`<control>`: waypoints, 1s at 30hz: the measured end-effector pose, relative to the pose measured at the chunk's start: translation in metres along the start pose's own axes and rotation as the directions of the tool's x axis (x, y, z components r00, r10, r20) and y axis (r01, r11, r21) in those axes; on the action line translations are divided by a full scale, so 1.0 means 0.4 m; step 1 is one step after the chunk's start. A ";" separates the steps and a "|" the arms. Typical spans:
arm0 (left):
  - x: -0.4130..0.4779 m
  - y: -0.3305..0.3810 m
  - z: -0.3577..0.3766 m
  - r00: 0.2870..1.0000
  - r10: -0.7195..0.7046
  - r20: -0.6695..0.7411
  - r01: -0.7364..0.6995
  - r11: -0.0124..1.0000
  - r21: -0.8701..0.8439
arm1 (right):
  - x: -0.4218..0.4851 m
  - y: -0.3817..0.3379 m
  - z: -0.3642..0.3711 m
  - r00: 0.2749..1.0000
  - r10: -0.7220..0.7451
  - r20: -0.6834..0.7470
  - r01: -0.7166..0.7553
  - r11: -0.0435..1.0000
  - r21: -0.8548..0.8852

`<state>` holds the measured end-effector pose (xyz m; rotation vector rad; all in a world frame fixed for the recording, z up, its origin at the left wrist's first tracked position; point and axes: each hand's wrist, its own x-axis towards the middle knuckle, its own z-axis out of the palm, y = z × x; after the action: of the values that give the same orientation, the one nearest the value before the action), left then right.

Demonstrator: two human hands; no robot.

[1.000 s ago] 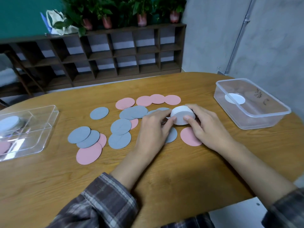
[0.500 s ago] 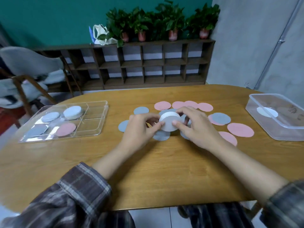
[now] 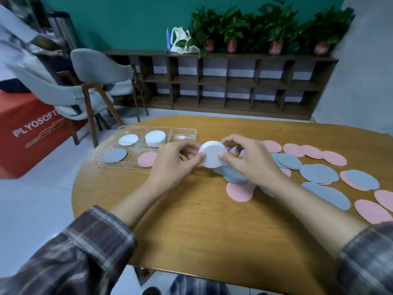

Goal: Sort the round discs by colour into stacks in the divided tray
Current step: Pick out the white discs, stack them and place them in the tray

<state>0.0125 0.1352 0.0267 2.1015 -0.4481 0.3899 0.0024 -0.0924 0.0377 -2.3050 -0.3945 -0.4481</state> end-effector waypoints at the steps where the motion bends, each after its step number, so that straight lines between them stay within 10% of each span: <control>1: 0.009 -0.017 -0.022 1.000 -0.015 -0.008 0.015 1.000 0.005 | 0.025 -0.013 0.019 1.000 -0.006 0.008 0.006 1.000 0.004; 30: 0.271 -0.517 -0.419 0.939 -0.306 -0.156 0.341 0.892 0.296 | 0.591 -0.170 0.636 0.941 0.152 0.303 -0.144 0.988 -0.049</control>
<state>0.1857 0.3642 0.0116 2.4038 0.0396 0.3937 0.2364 0.1720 0.0119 -2.4139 -0.3612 -0.0190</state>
